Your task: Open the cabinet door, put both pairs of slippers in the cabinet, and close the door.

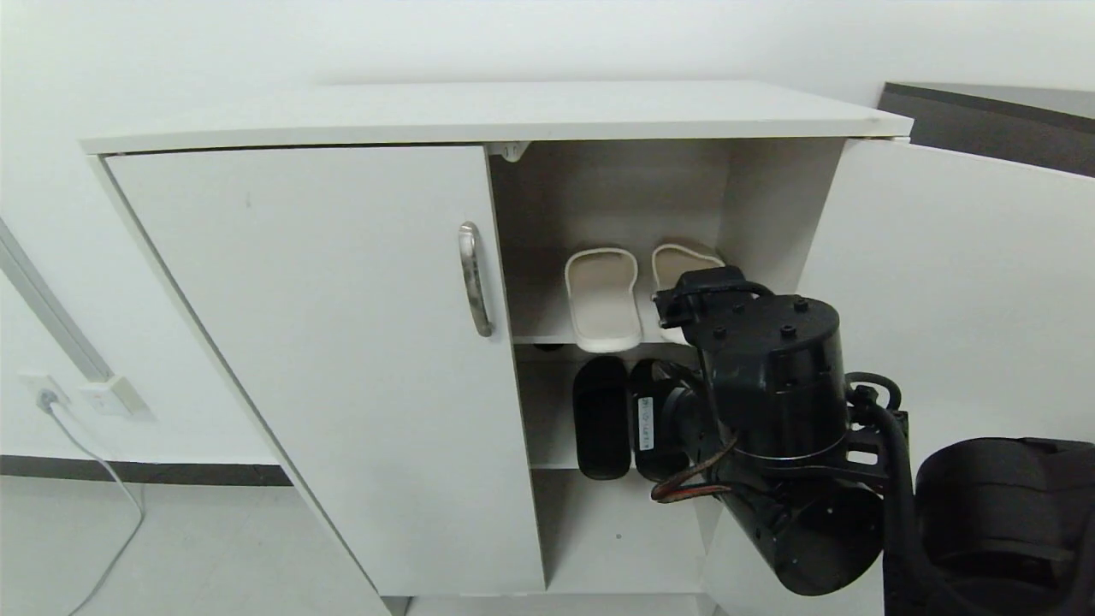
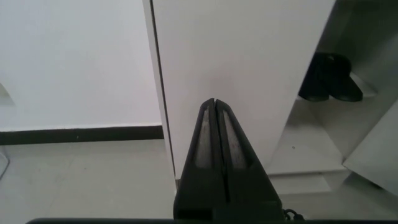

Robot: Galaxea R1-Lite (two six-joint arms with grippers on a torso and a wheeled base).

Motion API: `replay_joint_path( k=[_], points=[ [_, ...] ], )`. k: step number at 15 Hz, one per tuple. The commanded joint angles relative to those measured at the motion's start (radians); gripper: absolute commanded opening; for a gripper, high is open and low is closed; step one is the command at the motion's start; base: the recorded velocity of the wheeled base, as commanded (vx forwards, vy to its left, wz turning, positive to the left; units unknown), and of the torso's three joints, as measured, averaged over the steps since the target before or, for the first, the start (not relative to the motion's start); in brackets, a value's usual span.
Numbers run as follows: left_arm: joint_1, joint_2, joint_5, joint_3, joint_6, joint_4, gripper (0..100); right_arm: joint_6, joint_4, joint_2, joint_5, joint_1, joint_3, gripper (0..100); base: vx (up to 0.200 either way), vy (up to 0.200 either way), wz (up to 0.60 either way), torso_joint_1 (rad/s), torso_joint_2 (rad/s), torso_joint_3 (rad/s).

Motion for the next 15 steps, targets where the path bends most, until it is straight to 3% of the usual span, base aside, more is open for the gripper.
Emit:
replay_joint_path(
  k=[1, 9, 11, 15],
  points=[
    [0.0, 0.001, 0.0, 0.0, 0.0, 0.0, 0, 0.0, 0.0, 0.005, 0.001, 0.0, 0.008, 0, -0.2, 0.0, 0.0, 0.002, 0.0, 0.002],
    [0.0, 0.001, 0.001, 0.0, 0.0, 0.0, 0, 0.004, -0.034, 0.012, 0.002, -0.013, 0.037, 0, -0.2, 0.0, 0.0, 0.001, 0.0, 0.001],
    [0.0, 0.001, 0.001, 0.0, 0.001, 0.0, 0, -0.005, -0.109, 0.012, 0.013, -0.05, 0.089, 0, -0.2, 0.0, 0.0, 0.002, 0.0, 0.0],
    [0.0, 0.001, 0.001, 0.0, 0.001, 0.0, 0, -0.054, -0.219, 0.005, 0.048, -0.092, 0.15, 0, 0.0, 0.0, 0.0, 0.0, 0.0, 0.0]
  ],
)
